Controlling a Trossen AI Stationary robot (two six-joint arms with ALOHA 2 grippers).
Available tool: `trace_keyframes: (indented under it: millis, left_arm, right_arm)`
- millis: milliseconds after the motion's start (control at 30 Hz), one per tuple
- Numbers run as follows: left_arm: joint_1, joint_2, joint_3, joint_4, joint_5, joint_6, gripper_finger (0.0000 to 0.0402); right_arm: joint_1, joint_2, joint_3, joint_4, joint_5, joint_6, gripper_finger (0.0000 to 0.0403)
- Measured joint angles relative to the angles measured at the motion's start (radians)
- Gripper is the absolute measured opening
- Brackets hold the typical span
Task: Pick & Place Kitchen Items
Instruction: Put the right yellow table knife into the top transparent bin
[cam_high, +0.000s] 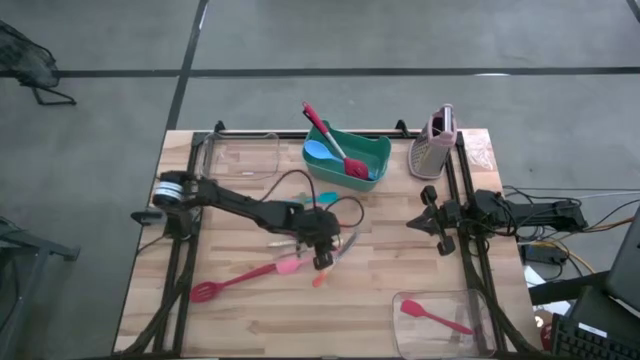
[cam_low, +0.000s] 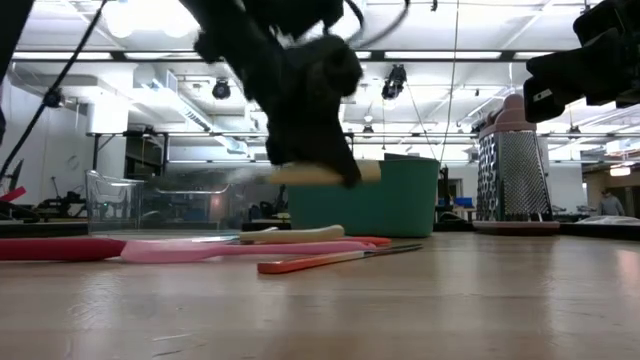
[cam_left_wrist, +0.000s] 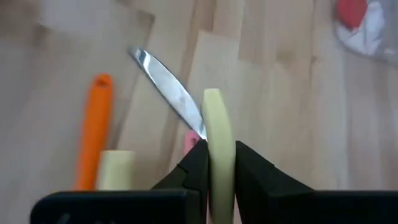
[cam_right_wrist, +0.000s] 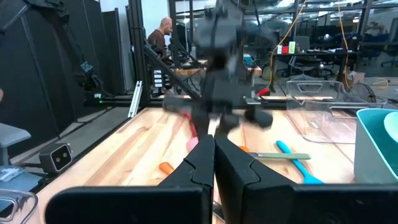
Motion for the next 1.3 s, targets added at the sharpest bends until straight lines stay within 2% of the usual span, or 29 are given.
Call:
trace_keyframes:
  millis: [167,500,600,733,967,1133,1300]
  left_arm:
    - [0.022,-0.119,-0.006,-0.08,-0.076,0.045,0.0049]
    - [0.131,-0.284,-0.008,-0.442,-0.521,0.106,0.0049]
    - [0.192,-0.304,-0.03,-0.471,-0.599,0.211,0.0049]
    - [0.295,-0.335,-0.065,-0.471,-0.61,0.335,0.005]
    - [0.52,-0.353,-0.141,-0.463,-0.619,0.331,0.0051]
    - [0.639,-0.352,-0.196,-0.417,-0.45,0.409,0.0051]
    - [0.684,-0.348,-0.244,-0.36,-0.428,0.547,0.0054]
  right_arm:
    - [0.0,0.002,0.0,-0.002,0.0,0.0,0.0008]
    - [0.0,0.002,0.0,-0.001,0.0,0.0,0.0008]
    - [0.0,0.002,0.0,-0.001,0.0,0.0,0.0008]
    - [0.0,0.002,0.0,-0.001,0.0,0.0,0.0008]
    - [0.0,0.002,0.0,-0.001,0.0,0.0,0.0008]
    - [0.0,0.002,0.0,-0.001,0.0,0.0,0.0008]
    - [0.0,0.002,0.0,-0.001,0.0,0.0,0.0008]
